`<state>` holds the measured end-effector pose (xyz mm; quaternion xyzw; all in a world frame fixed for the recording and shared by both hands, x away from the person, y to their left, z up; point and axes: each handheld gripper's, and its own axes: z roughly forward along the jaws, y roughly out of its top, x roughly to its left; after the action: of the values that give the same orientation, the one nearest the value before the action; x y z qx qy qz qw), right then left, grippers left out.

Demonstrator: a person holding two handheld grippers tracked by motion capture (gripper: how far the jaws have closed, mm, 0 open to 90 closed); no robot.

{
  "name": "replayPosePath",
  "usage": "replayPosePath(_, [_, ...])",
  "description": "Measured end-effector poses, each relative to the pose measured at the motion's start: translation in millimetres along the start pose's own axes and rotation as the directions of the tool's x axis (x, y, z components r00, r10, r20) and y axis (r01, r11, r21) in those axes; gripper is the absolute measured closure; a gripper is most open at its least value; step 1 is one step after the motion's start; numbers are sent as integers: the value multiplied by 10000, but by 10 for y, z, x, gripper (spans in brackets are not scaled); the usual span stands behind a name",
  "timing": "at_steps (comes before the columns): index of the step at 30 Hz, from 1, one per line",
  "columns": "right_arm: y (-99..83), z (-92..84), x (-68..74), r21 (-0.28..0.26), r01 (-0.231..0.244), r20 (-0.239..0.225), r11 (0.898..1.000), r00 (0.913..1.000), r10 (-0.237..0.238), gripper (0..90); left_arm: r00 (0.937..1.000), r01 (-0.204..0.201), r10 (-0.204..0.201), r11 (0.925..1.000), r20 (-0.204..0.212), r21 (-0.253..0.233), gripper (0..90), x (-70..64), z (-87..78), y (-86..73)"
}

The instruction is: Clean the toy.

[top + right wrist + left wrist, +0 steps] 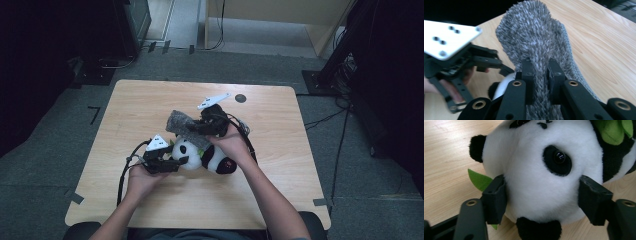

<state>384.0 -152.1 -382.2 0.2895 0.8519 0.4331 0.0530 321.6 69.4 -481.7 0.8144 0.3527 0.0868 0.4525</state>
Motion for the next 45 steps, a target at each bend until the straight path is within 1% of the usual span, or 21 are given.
replayPosePath(2, [6,30,51,190,138,-64,9997,9999,-137,802,10000,66,-66,9999,14,89,368,6,-3,16])
replayPosePath(4, [-44,139,87,775,281,36,9966,9996,-285,802,9999,86,-84,9998,-76,185,408,0,-6,26])
replayPosePath(5, [-69,179,92,914,325,104,9953,9994,-336,802,9999,23,-19,9996,-169,285,421,-9,-4,27])
replayPosePath(6, [-101,222,78,894,288,115,9956,9995,-299,803,9996,-46,55,9994,-265,339,435,-17,-2,29])
replayPosePath(8, [-131,243,30,859,-36,49,9963,10000,32,803,9994,-89,99,9995,-345,306,457,-25,-2,32])
replayPosePath(10, [-143,229,-24,915,29,418,9958,9991,-67,803,9992,-21,30,9997,-396,226,472,-29,3,37])
replayPosePath(11, [-152,226,-42,907,4,503,9959,9987,-50,804,9991,40,-31,9998,-423,207,477,-32,5,42])
replayPosePath(13, [-178,218,-102,861,-340,550,9957,9981,293,804,9991,79,-70,9997,-430,216,487,-33,8,48])
replayPosePath(14, [-188,214,-130,868,-409,591,9954,9976,359,804,9992,80,-71,9997,-398,225,490,-26,6,47])
replayPosePath(18, [-234,167,-246,1288,-537,1633,9902,9861,322,804,9991,57,-47,9997,-422,239,499,-30,2,49])
replayPosePath(19, [-261,142,-306,1247,-775,1588,9892,9856,572,804,9990,68,-59,9997,-435,219,501,-37,5,48])
replayPosePath(21, [-292,106,-369,1150,-1041,1446,9879,9857,870,803,9989,48,-39,9998,-461,195,502,-43,9,49])
replayPosePath(23, [-303,78,-403,1120,-1013,1493,9885,9852,840,803,9989,50,-41,9998,-461,208,504,-40,11,51])
replayPosePath(29, [-329,-49,-513,803,-1262,1820,9888,9771,1099,803,9990,54,-40,9995,-452,312,507,-28,8,69])
replayPosePath(31, [-335,-112,-547,667,-1175,2180,9908,9708,1005,805,9990,70,-54,9994,-445,339,508,-27,8,69])
replayPosePath(33, [-345,-189,-582,644,-1388,2598,9882,9585,1177,810,9990,62,-46,9994,-448,341,508,-28,7,65])
replayPosePath(34, [-360,-220,-605,643,-1481,2708,9869,9544,1256,811,9990,54,-39,9994,-438,331,508,-28,8,63])
replayPosePath(37, [-422,-262,-669,536,-1807,2615,9821,9517,1609,811,9990,25,-13,9996,-449,277,508,-27,12,60])
replayPosePath(38, [-428,-273,-678,526,-1905,2672,9803,9485,1700,810,9990,28,-15,9996,-446,272,508,-26,12,59])
replayPosePath(41, [-421,-327,-693,561,-1792,3064,9822,9394,1539,810,9991,25,-15,9997,-433,243,508,-25,11,52])
replayPosePath(45, [-435,-433,-740,149,-1998,3177,9797,9300,1848,810,9991,37,-29,9998,-427,183,505,-22,10,40])
